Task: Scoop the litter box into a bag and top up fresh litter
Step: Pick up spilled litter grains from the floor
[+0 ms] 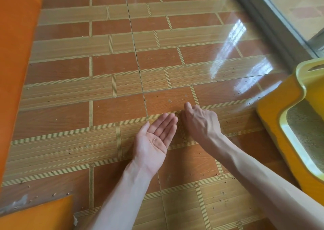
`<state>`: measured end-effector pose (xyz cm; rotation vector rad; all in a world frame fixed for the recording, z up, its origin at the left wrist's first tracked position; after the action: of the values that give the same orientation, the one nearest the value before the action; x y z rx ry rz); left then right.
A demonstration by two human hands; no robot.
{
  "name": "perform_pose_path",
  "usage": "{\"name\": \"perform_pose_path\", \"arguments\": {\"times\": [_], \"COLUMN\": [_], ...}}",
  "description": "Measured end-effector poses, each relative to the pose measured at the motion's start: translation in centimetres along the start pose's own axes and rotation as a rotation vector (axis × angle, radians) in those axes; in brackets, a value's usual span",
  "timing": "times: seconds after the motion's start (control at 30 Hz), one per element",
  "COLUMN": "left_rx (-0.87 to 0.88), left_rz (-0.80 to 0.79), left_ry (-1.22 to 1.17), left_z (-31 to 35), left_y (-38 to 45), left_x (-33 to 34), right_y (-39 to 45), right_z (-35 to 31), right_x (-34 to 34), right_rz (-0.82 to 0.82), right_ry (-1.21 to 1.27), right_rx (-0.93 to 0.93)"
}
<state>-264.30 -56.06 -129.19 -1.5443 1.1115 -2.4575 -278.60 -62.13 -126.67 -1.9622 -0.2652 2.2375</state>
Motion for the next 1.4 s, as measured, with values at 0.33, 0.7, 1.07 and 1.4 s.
{"name": "perform_pose_path", "arguments": {"times": [0.33, 0.7, 1.07, 1.4], "left_rx": [0.019, -0.07, -0.06, -0.062], "left_rz": [0.014, 0.024, -0.009, -0.015], "left_ry": [0.007, -0.017, 0.003, 0.031], "left_z": [-0.3, -3.2, -3.4, -3.6], "left_y": [0.1, 1.3, 0.8, 0.9], "left_x": [0.0, 1.3, 1.6, 1.7], "right_y": [-2.0, -9.0, -2.3, -0.2], "right_z": [0.7, -4.4, 7.1, 6.5], "right_x": [-1.9, -4.8, -0.3, 0.5], "right_rz": [0.095, 0.158, 0.197, -0.022], "right_ry": [0.21, 0.481, 0.14, 0.017], "right_rx": [-0.023, -0.302, 0.097, 0.049]}}
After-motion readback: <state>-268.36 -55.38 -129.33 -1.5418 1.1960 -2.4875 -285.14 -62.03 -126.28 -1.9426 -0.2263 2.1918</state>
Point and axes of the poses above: each hand's wrist, its own y-axis towards the middle knuckle, its own x-axis out of the palm, z = x × y, the point moved 7 cm from there along y, towards the middle knuckle, and after that the axes turned 4 degrees about -z, right-handed, at the moved point
